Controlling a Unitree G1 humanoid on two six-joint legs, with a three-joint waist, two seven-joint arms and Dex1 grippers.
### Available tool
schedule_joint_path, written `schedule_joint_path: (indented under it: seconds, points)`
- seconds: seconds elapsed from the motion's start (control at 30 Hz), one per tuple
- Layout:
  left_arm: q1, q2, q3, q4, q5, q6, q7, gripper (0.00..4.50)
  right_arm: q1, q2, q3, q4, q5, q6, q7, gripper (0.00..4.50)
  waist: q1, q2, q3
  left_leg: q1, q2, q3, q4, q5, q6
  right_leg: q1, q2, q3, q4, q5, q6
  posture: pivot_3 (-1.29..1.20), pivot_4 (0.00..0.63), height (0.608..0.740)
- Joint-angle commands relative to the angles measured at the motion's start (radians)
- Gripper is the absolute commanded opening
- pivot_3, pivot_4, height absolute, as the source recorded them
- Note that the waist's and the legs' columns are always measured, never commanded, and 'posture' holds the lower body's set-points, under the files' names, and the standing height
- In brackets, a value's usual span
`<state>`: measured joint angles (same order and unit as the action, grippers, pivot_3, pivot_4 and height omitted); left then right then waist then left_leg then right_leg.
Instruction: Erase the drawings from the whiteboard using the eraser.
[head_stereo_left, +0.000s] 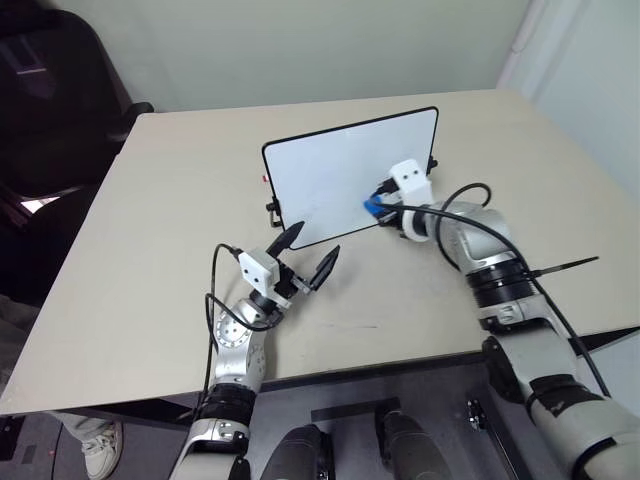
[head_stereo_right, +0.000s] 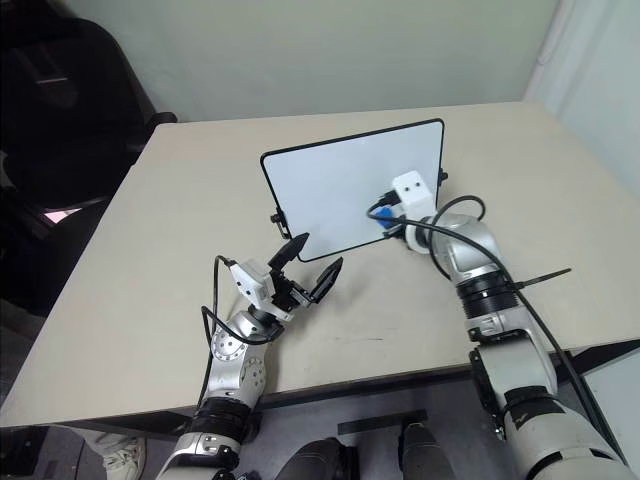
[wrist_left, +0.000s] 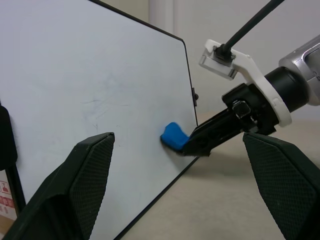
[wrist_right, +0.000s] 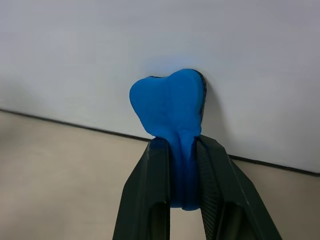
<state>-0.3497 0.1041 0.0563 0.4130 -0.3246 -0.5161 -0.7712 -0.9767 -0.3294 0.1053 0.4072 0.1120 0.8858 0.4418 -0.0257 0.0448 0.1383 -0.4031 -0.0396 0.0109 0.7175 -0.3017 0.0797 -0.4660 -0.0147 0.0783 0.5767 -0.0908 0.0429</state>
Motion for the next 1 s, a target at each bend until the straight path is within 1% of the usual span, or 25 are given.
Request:
schedule_joint_path:
  seconds: [0.03,0.13,0.27,0.43,0.53,0.7,0.8,0.87,0.93,1.0]
  points:
    - [-0.003,-0.007,-0.007,0.0,-0.011,-0.005,-0.01,4.5,-0.043,-0.053,-0.089,-0.008,-0.024,0.004,-0.079,0.44,0.0,0.0,0.0,0.0,0.0,0.0,0.0,0.0,0.0,0.0,0.0,0.0,0.0,0.0,0.0,0.0,0.15,0.726]
    - [-0.003,-0.011,-0.009,0.0,-0.01,-0.002,-0.012,4.5,-0.03,-0.09,-0.122,-0.046,-0.014,0.024,-0.086,0.44,0.0,0.0,0.0,0.0,0.0,0.0,-0.001,0.0,0.0,0.0,0.0,0.0,0.0,0.0,0.0,0.0,0.15,0.726]
    - [-0.003,-0.015,-0.011,0.0,-0.01,0.002,-0.016,4.5,0.018,-0.134,-0.142,-0.182,0.011,0.099,-0.053,0.44,0.003,0.0,0.0,-0.001,0.001,0.0,-0.002,0.0,0.0,-0.001,0.0,-0.001,0.0,0.0,0.0,0.0,0.15,0.726]
    - [0.004,-0.02,-0.012,-0.002,-0.009,0.004,-0.017,4.5,0.136,-0.196,-0.174,-0.442,0.082,0.292,-0.01,0.44,0.012,0.0,0.0,-0.001,0.001,0.0,-0.002,0.001,-0.002,0.0,0.0,-0.001,-0.002,-0.001,0.002,0.0,0.15,0.726]
    - [0.007,-0.019,-0.013,-0.003,-0.01,0.006,-0.018,4.5,0.221,-0.238,-0.195,-0.552,0.114,0.38,0.002,0.44,0.014,0.0,0.0,-0.001,0.0,0.0,-0.001,0.002,-0.004,0.001,0.0,-0.001,-0.002,-0.003,0.004,0.0,0.15,0.726]
    - [0.008,-0.016,-0.014,0.001,-0.015,0.009,-0.023,4.5,0.407,-0.341,-0.197,-0.599,0.114,0.372,0.023,0.44,0.019,0.0,0.0,0.0,0.0,0.0,-0.001,0.002,-0.003,0.002,-0.001,-0.001,-0.002,-0.004,0.006,0.0,0.15,0.726]
    - [0.004,-0.014,-0.014,0.009,-0.017,0.008,-0.027,4.5,0.452,-0.353,-0.222,-0.6,0.124,0.364,0.015,0.44,0.017,0.001,0.0,0.0,0.0,0.0,-0.001,0.001,-0.003,0.002,-0.001,-0.001,-0.002,-0.004,0.006,0.0,0.15,0.726]
    - [-0.005,-0.012,-0.014,0.02,-0.019,0.01,-0.033,4.5,0.468,-0.355,-0.236,-0.596,0.115,0.352,-0.008,1.14,0.014,0.001,0.001,0.0,0.0,0.0,-0.001,0.001,-0.002,0.001,-0.001,0.0,-0.001,-0.003,0.006,0.0,0.15,0.726]
    - [-0.013,-0.013,-0.014,0.031,-0.02,0.009,-0.04,4.5,0.478,-0.356,-0.245,-0.592,0.108,0.342,-0.022,1.73,0.014,0.001,0.001,0.0,0.0,0.0,-0.001,-0.002,0.005,0.002,-0.001,0.0,-0.002,-0.003,0.008,0.0,0.15,0.726]
    - [-0.021,-0.014,-0.015,0.042,-0.02,0.008,-0.047,4.5,0.486,-0.339,-0.285,-0.615,0.128,0.31,-0.019,2.44,0.014,0.001,0.001,0.001,0.0,0.0,-0.001,-0.002,0.007,0.002,-0.001,0.0,-0.002,-0.002,0.009,0.0,0.15,0.726]
